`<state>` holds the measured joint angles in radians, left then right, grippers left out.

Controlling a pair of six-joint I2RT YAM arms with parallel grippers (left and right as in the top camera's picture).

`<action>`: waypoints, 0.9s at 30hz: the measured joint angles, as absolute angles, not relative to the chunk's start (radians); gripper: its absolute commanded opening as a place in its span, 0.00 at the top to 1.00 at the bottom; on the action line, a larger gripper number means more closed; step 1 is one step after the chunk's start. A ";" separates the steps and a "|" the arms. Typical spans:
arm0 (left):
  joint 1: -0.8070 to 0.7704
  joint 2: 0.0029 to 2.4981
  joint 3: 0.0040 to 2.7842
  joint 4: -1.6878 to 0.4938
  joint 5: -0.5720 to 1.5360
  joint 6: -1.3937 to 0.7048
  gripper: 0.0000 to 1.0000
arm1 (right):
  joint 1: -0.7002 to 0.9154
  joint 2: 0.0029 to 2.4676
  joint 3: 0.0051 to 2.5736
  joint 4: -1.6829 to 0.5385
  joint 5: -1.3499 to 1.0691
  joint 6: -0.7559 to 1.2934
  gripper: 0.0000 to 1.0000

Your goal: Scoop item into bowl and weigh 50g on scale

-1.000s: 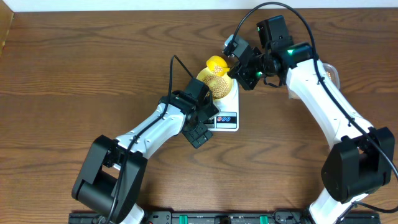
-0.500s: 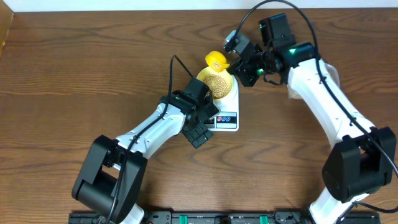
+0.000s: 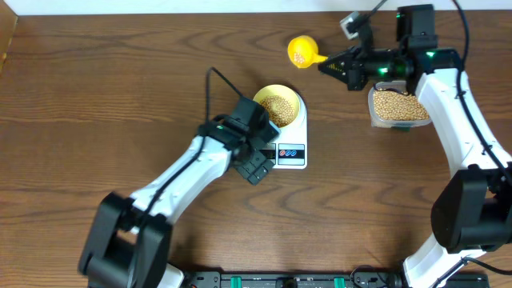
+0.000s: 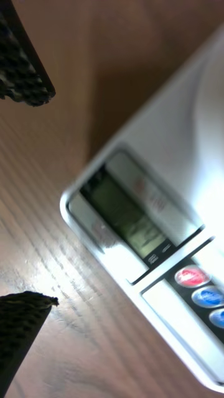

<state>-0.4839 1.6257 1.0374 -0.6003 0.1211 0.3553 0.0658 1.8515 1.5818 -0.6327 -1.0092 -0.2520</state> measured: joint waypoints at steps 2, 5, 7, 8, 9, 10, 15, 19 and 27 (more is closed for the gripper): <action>-0.451 1.586 1.037 -0.591 0.121 0.327 0.02 | 0.051 1.851 1.582 -0.629 -1.034 -0.241 0.99; -0.379 1.537 1.037 -0.563 0.121 0.271 0.02 | 0.033 1.851 1.582 -0.620 -1.058 -0.232 0.99; -0.315 1.515 1.037 -0.535 0.121 0.220 0.02 | 0.024 1.851 1.582 -0.610 -1.067 -0.224 0.99; -0.280 1.509 1.037 -0.523 0.121 0.196 0.02 | 0.019 1.851 1.582 -0.603 -1.071 -0.217 0.99; -0.245 1.504 1.037 -0.513 0.125 0.174 0.02 | 0.015 1.851 1.582 -0.595 -1.076 -0.207 0.99; -0.210 1.501 1.037 -0.505 0.125 0.154 0.02 | 0.011 1.851 1.582 -0.588 -1.077 -0.198 0.99; -0.050 1.501 1.037 -0.472 0.131 0.100 0.02 | -0.015 1.851 1.582 -0.559 -1.085 -0.131 0.99; 0.004 1.502 1.037 -0.462 0.132 0.082 0.02 | -0.043 1.851 1.582 -0.544 -1.085 -0.080 0.99; 0.023 1.501 1.037 -0.460 0.133 0.078 0.02 | -0.058 1.851 1.582 -0.507 -1.085 -0.045 0.99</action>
<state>0.0227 1.5013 1.0374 -0.4603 0.1326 0.0780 -0.0578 1.8515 1.5818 -0.5072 -1.0855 -0.0452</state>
